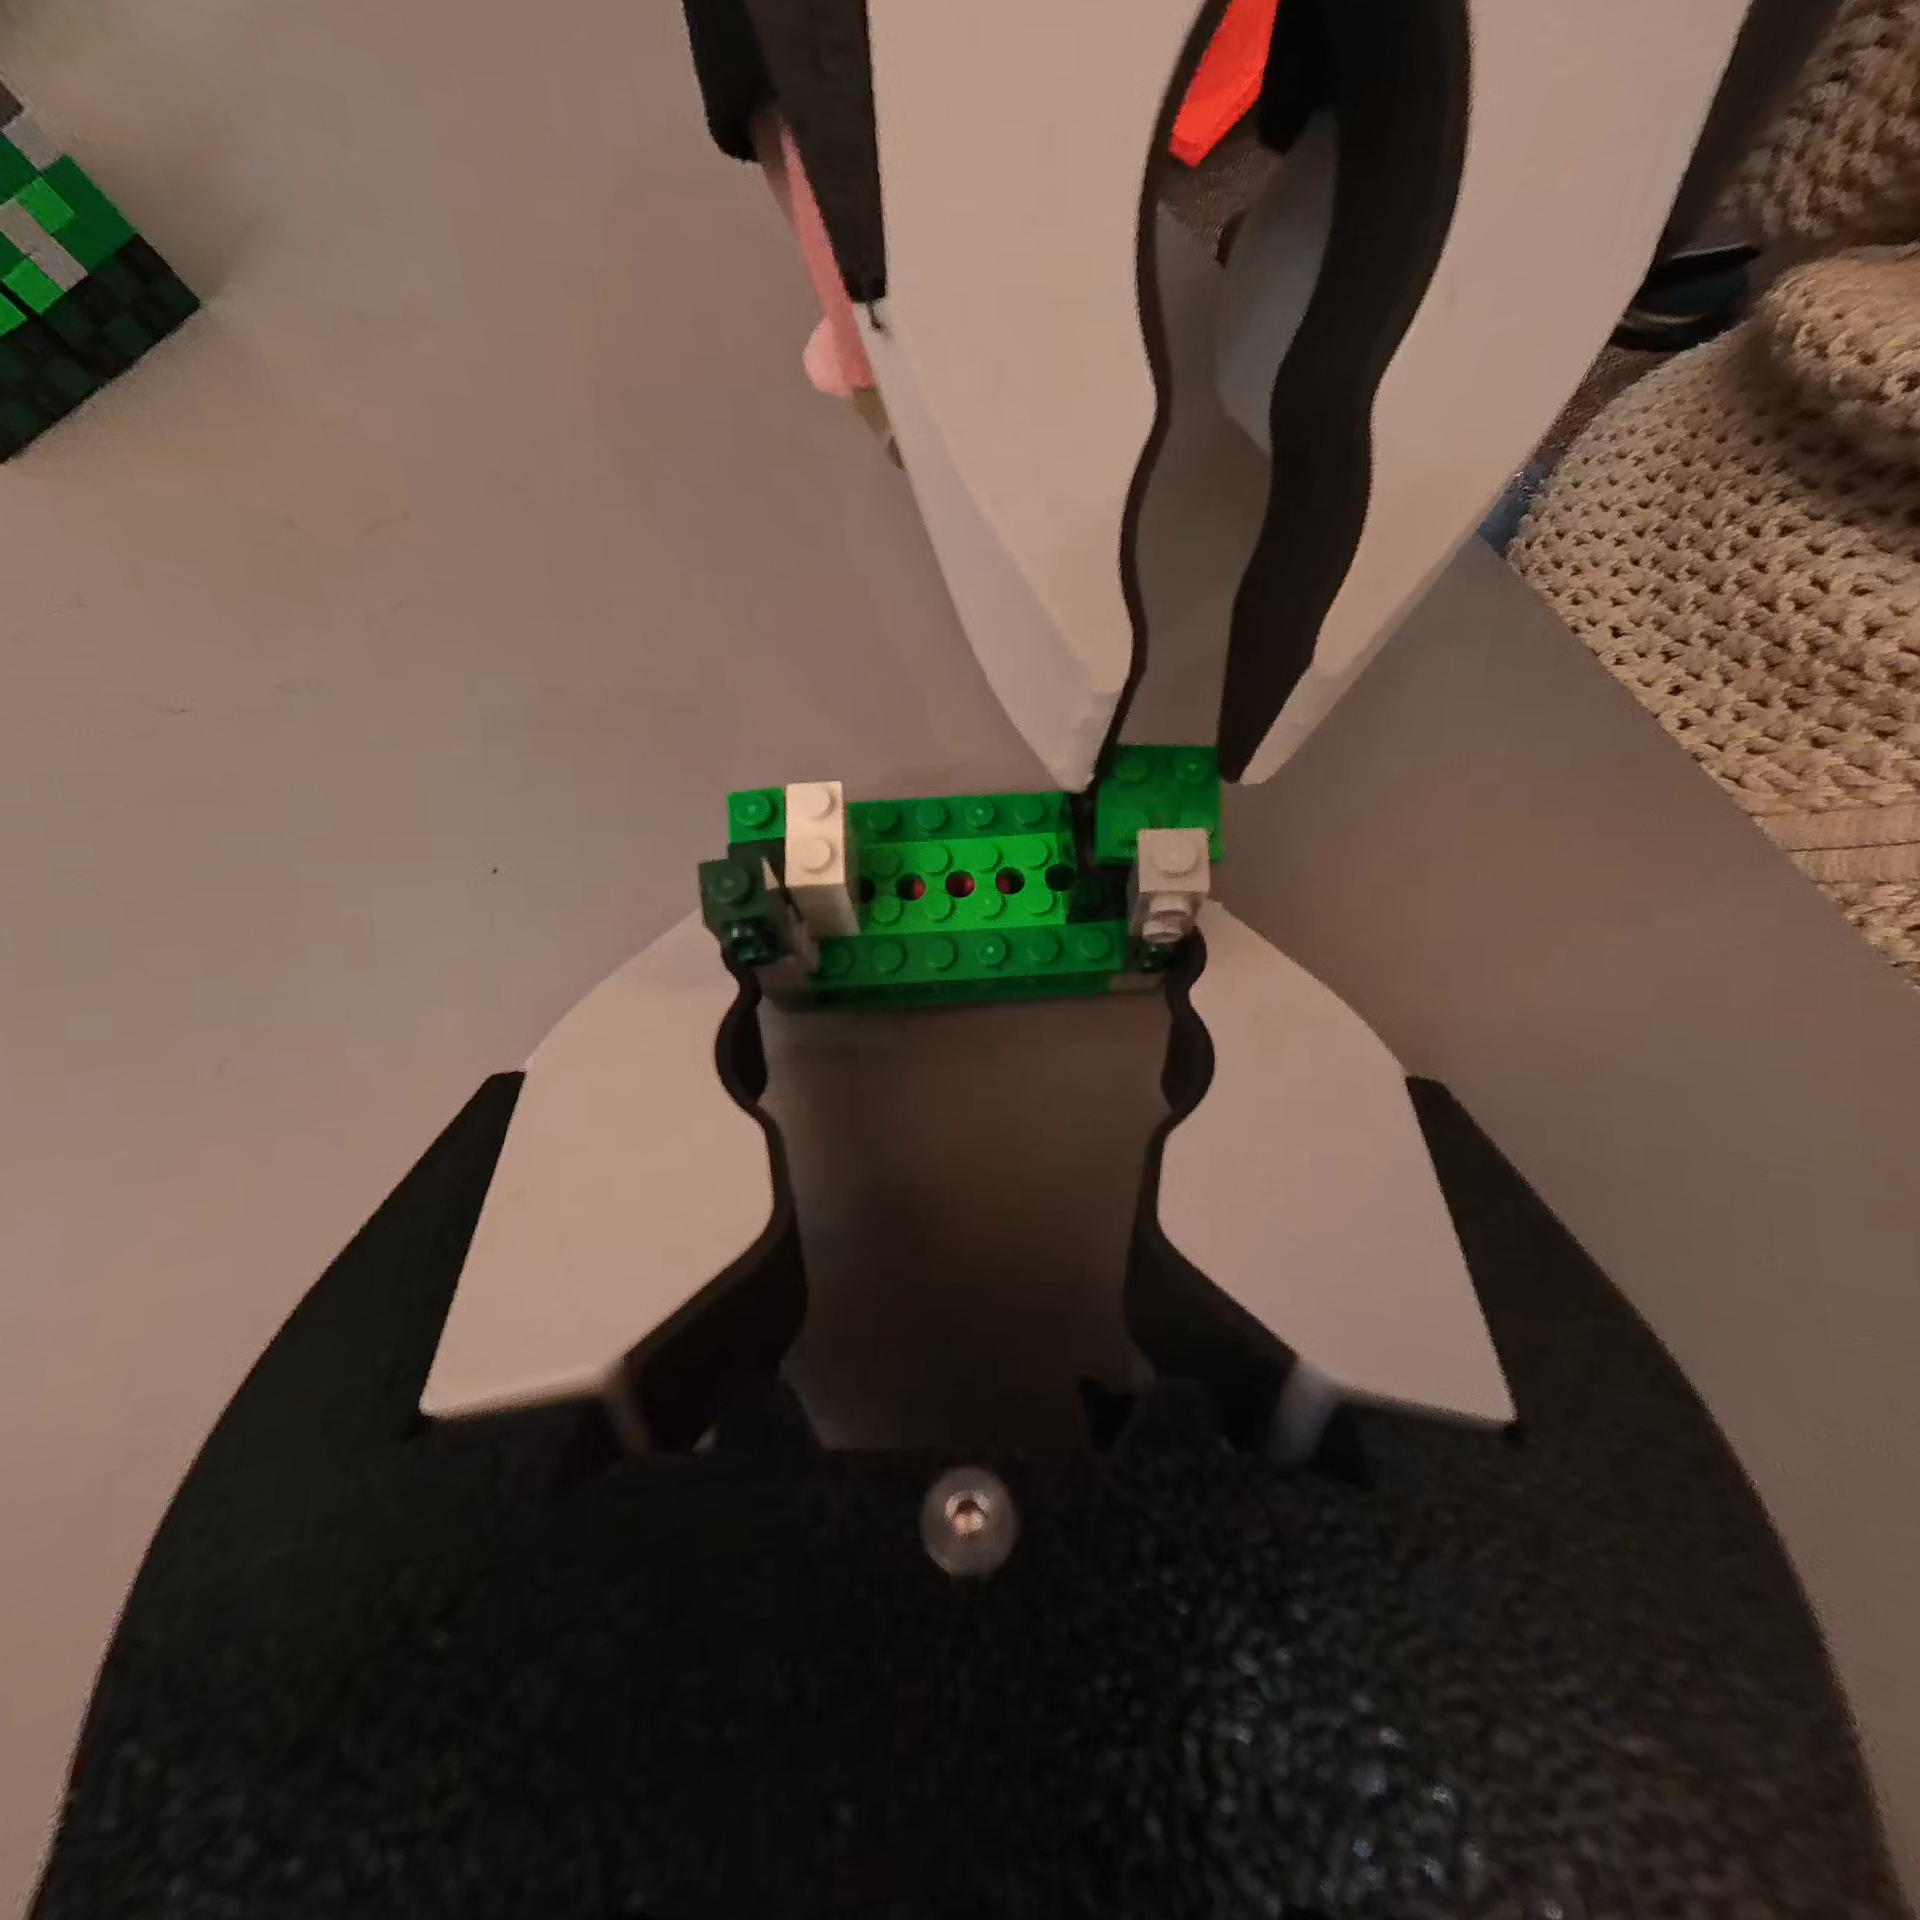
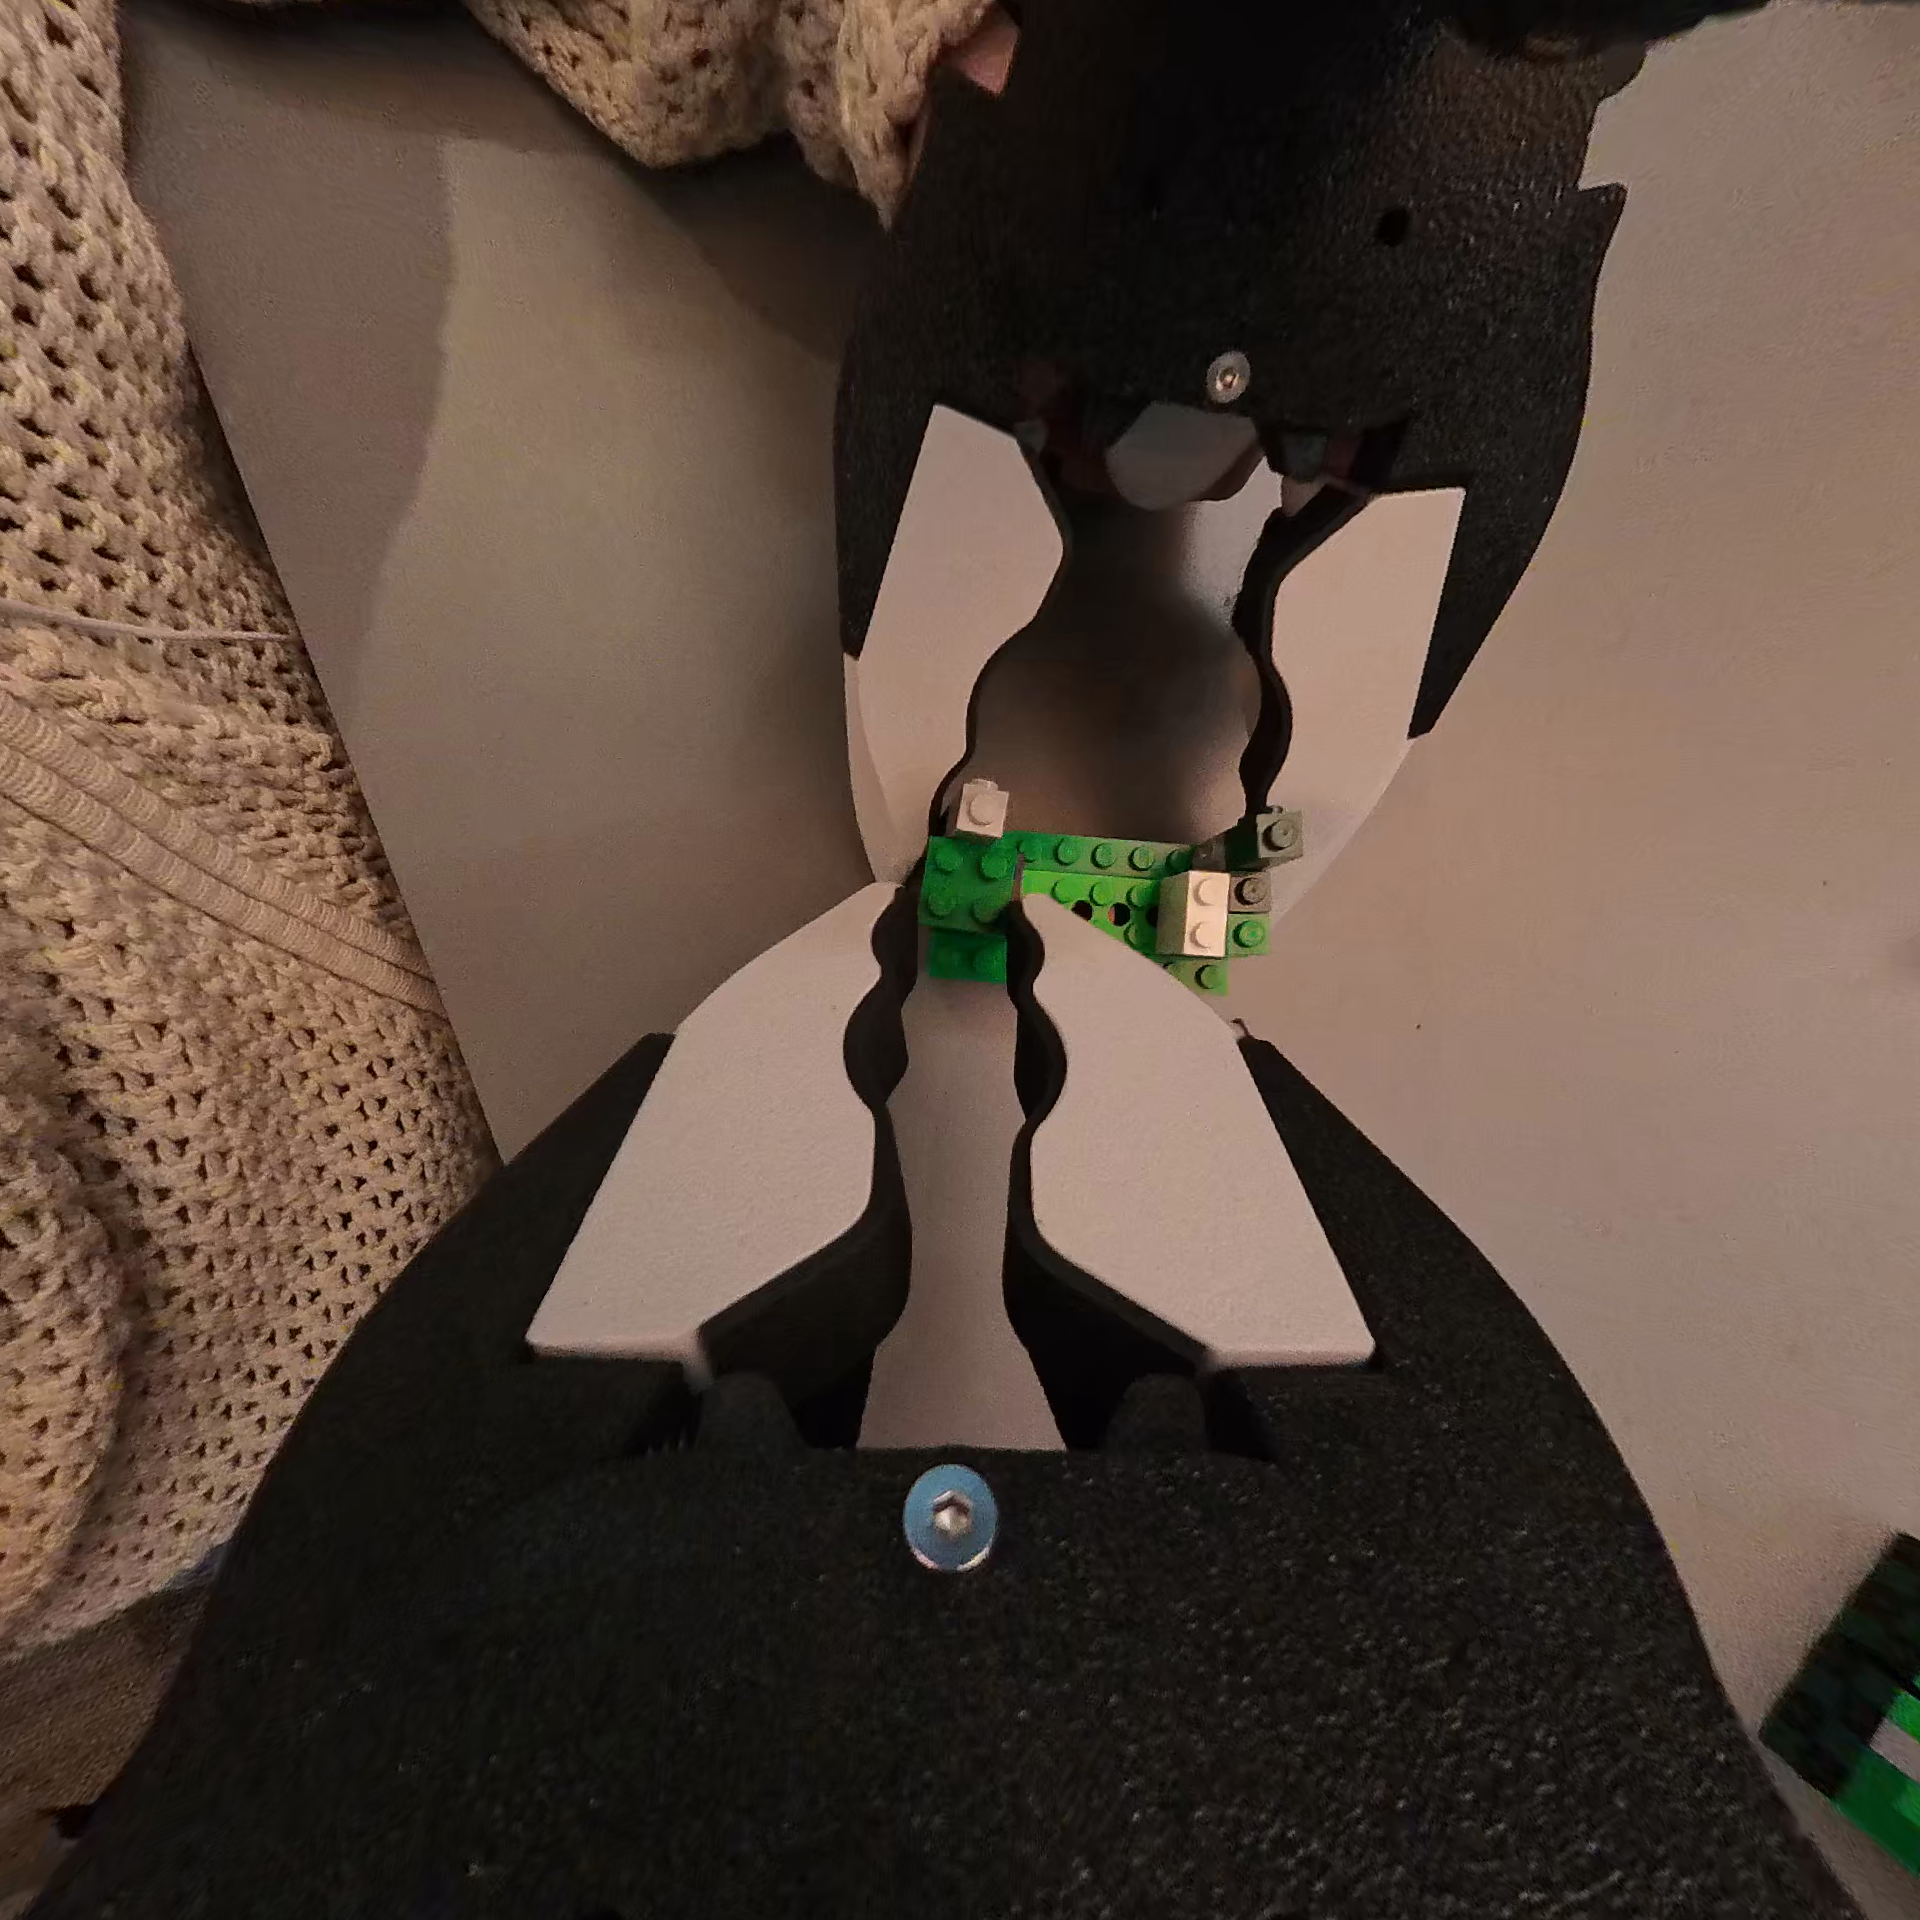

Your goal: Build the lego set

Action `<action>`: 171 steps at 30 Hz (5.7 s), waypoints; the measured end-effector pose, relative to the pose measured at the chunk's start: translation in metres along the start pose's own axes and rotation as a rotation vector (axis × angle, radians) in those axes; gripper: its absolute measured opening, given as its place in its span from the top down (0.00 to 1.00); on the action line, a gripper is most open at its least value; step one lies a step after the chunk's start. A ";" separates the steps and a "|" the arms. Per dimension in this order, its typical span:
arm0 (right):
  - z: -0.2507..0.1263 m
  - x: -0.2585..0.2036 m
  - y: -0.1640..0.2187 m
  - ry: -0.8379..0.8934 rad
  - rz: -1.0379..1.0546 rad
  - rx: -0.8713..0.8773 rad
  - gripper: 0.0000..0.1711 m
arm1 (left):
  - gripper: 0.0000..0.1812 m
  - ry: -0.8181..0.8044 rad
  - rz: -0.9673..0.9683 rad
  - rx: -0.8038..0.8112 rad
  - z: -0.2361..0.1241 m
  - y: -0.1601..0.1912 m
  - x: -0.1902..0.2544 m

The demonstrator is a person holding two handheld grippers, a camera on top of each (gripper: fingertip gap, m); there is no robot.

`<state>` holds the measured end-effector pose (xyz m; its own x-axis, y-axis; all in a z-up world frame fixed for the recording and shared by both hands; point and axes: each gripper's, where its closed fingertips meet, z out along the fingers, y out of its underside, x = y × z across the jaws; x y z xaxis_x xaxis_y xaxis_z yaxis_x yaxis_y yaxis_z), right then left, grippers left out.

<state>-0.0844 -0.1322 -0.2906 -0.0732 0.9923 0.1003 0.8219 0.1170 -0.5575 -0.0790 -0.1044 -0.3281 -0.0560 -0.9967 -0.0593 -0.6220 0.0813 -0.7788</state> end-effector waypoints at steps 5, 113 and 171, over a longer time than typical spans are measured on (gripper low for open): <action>0.002 0.001 0.002 0.004 0.001 -0.019 0.91 | 0.58 0.005 0.002 -0.005 0.001 0.000 0.001; -0.046 0.052 -0.036 0.790 -0.464 0.194 0.72 | 0.88 -0.698 0.764 0.131 -0.053 -0.060 -0.029; -0.085 0.020 -0.063 1.071 -0.934 0.265 0.69 | 0.90 -0.975 1.217 0.182 -0.086 -0.092 -0.001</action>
<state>-0.0897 -0.1230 -0.1838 0.0333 0.0568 0.9978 0.5758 0.8150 -0.0656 -0.0886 -0.1098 -0.2027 0.1175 0.0380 -0.9923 -0.4779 0.8781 -0.0230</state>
